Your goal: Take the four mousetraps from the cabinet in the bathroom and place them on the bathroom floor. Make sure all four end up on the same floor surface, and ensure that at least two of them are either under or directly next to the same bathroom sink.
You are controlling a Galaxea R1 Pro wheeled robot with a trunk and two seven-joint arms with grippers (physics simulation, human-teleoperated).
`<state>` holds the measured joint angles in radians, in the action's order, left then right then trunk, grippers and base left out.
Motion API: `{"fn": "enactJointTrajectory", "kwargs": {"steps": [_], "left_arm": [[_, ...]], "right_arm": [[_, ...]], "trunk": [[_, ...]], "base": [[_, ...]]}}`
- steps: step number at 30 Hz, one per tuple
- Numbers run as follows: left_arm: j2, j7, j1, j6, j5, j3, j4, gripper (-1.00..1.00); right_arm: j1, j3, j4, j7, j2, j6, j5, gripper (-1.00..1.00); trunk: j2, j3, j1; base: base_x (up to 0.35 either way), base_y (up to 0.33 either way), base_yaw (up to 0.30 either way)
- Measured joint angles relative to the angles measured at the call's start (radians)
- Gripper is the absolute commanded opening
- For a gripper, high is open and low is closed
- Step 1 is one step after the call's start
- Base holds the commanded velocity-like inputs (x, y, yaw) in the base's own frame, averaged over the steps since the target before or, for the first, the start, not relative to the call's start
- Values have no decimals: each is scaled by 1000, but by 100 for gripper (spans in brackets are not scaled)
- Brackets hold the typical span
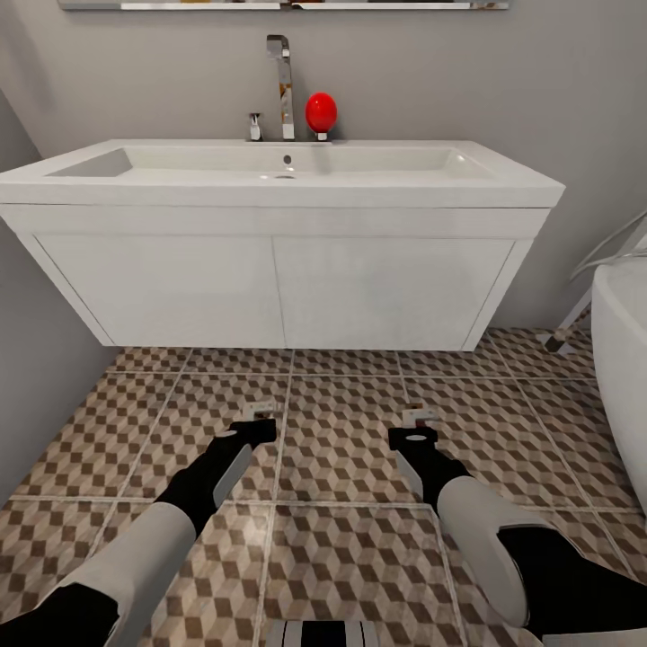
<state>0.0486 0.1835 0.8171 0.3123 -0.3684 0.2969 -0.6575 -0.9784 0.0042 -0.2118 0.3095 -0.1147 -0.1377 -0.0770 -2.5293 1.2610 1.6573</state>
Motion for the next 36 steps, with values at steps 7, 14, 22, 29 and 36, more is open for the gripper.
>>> {"fn": "enactJointTrajectory", "kwargs": {"steps": [7, 14, 22, 29, 36], "left_arm": [[3, 6, 0, 41, -4, -4, -19, -100], [10, 7, 0, 61, -7, -5, -90, -100], [7, -3, 0, 62, -9, -2, -94, -100], [9, 2, 0, 57, -2, -1, -91, -100], [9, 11, 0, 53, -1, 0, -88, -100]], "right_arm": [[0, 0, 0, 0, 1, 0, 0, -100], [0, -2, 0, -1, 0, 1, 0, -100], [0, -3, 0, 0, 0, 8, -1, -100], [0, -3, -1, 0, 0, 8, -1, -100], [0, -3, 0, 0, 0, 8, -1, -100]], "trunk": [[0, 0, 0], [-1, 11, 1], [-2, 42, 5], [-4, 70, 8], [-6, 97, 11]], "base": [[0, 0, 0], [0, 0, 0], [0, 0, 0], [0, 0, 0], [0, 0, 0]]}}
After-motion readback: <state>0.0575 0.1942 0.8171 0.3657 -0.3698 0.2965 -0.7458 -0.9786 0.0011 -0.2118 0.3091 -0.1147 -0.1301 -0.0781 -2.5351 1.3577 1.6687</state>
